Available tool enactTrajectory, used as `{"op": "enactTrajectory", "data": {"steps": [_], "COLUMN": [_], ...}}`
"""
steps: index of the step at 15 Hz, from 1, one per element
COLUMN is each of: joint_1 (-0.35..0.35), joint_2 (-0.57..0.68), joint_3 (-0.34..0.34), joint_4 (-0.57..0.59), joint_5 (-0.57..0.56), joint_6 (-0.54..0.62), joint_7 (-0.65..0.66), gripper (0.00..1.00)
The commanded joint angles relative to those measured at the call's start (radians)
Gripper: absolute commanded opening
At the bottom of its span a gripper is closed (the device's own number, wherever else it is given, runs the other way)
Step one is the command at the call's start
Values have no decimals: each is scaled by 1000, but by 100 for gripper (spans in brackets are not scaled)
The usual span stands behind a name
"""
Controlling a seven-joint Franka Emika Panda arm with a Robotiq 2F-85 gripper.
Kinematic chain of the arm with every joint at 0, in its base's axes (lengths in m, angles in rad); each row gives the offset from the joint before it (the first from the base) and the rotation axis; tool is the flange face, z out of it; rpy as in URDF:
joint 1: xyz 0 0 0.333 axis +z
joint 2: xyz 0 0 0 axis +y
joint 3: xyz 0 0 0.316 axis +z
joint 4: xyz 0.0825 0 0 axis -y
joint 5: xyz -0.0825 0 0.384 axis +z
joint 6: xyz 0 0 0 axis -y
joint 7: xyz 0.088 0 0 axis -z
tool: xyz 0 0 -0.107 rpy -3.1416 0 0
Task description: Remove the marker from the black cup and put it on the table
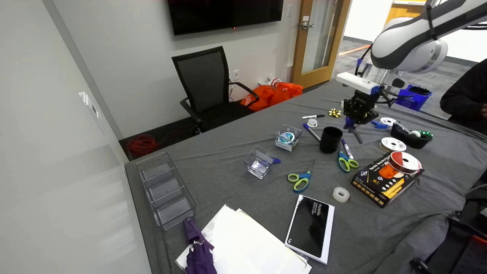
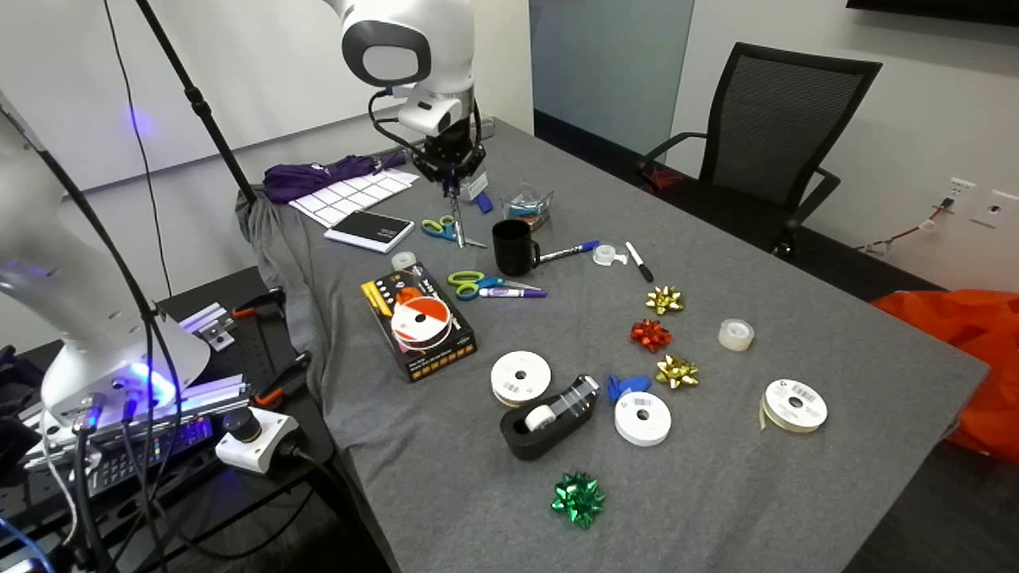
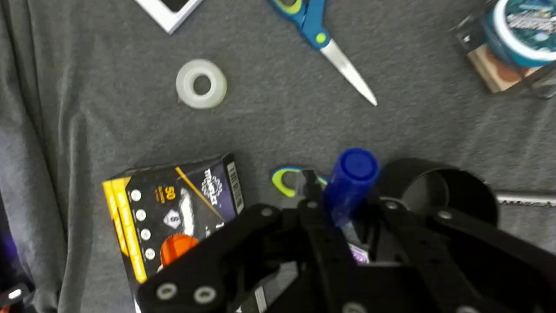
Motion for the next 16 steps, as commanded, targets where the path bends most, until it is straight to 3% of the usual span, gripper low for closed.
{"op": "enactTrajectory", "data": {"steps": [1, 6, 8, 12, 16], "joint_1": [6, 13, 14, 14, 5], "joint_2": [-9, 8, 14, 19, 12], "joint_3": [-41, -83, -92, -100, -88], "joint_4": [-80, -137, -153, -169, -171], "joint_5": [-134, -340, -386, -410, -359], "joint_6": [35, 112, 161, 217, 238], "joint_7": [-101, -171, -170, -172, -201], "gripper": [5, 5, 47, 74, 100]}}
